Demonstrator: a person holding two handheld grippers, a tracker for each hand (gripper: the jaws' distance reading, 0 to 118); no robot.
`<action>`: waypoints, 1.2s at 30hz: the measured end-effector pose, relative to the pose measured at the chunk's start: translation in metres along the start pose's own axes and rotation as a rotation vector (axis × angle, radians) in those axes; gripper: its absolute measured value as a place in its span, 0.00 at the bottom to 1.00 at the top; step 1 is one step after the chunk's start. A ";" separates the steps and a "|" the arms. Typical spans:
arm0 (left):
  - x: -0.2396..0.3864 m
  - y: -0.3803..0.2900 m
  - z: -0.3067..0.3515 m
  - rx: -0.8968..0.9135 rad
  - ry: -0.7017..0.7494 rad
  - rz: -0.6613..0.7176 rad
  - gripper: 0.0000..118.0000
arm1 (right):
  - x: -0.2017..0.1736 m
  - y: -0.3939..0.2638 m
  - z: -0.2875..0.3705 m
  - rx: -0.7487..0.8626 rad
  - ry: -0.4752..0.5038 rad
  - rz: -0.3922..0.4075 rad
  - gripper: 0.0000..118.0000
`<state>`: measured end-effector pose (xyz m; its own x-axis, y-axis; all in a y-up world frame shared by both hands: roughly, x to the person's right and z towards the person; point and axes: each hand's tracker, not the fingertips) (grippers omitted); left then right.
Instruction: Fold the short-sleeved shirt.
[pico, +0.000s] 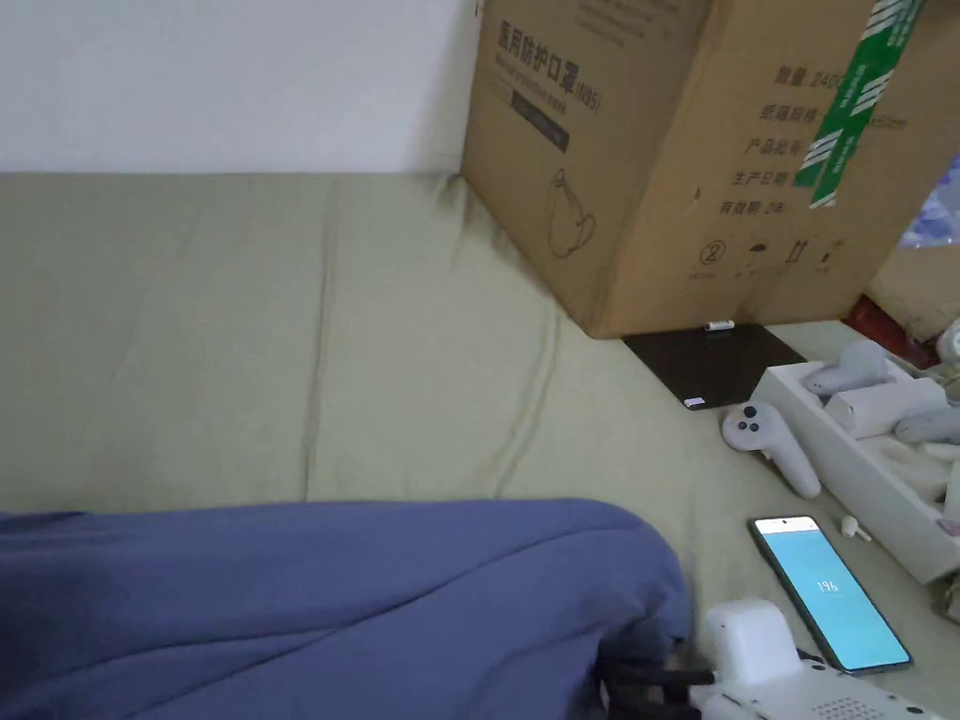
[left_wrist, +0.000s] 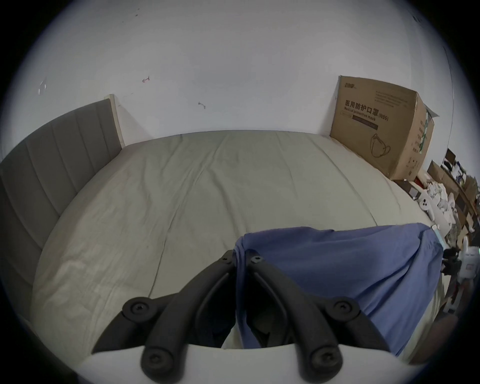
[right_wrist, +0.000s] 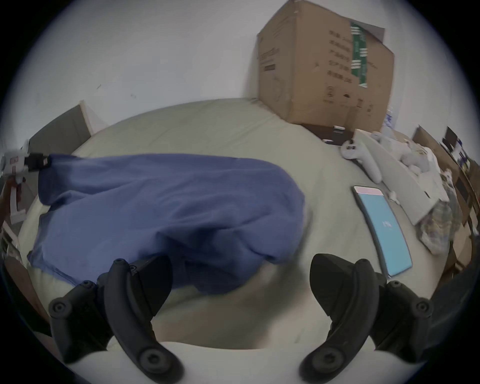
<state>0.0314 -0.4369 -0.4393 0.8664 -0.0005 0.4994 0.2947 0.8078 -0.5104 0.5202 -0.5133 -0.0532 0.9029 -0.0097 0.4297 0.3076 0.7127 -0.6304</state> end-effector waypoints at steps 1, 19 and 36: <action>0.014 0.001 0.006 -0.001 0.003 -0.017 0.04 | -0.002 0.002 -0.005 -0.011 0.021 0.027 0.90; -0.026 0.081 0.188 0.313 -0.045 0.052 0.04 | -0.009 0.084 0.175 0.248 0.048 0.194 0.08; -0.079 0.179 0.231 0.382 0.083 0.153 0.04 | -0.011 0.263 0.212 0.476 -0.046 0.112 0.08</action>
<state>-0.0774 -0.1558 -0.4083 0.9229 0.1019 0.3714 0.0026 0.9627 -0.2705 0.5275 -0.1774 -0.0864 0.9050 0.1084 0.4113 0.0288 0.9491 -0.3136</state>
